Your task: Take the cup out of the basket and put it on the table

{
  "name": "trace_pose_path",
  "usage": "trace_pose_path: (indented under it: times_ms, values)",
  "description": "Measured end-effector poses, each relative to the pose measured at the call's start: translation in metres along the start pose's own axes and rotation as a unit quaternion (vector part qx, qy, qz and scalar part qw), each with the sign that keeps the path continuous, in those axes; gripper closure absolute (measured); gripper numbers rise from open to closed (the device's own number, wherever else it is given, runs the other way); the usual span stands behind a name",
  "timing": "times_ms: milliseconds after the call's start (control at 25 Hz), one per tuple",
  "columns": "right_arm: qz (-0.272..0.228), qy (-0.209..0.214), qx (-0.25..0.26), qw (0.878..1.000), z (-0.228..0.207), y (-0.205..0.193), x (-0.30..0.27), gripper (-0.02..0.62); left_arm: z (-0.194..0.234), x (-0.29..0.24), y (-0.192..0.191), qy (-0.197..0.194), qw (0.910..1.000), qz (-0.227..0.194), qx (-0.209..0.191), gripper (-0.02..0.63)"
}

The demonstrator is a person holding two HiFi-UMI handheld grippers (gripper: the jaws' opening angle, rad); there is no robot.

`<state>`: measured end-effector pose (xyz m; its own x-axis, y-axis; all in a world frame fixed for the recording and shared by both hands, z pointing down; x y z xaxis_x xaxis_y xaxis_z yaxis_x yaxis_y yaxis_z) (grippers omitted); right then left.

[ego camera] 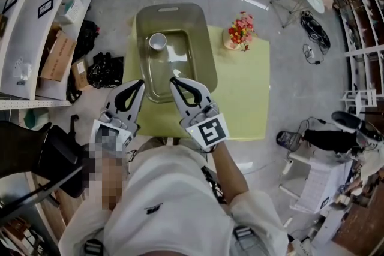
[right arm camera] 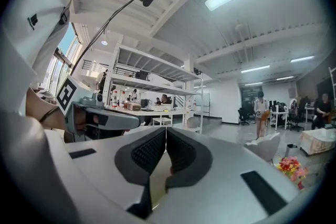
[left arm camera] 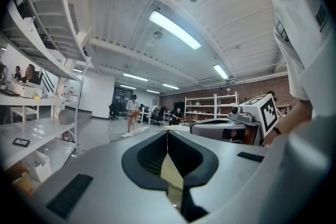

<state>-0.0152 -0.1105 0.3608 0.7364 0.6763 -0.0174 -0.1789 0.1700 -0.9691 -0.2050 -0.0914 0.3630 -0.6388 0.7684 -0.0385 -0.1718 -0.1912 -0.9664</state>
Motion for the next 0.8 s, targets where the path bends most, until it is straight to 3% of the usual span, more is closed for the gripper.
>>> trace_pose_path:
  times_ms: [800]
  values:
    - [0.085, 0.103, 0.028, 0.991, -0.058, -0.053, -0.074, 0.583, 0.027, -0.042, -0.010, 0.053, 0.9985, 0.002, 0.014, 0.595]
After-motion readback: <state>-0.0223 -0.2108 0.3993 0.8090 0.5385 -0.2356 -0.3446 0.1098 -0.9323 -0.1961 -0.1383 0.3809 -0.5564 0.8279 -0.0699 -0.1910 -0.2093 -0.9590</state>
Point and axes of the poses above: the fingertips, and each gripper's own axes: x backward along the fingers, z to its left, y out of its top, the point moved 9 cm from there along x, backward along the fingers, and after that the axes turned 10 degrees about x, right-handed, at the moved point
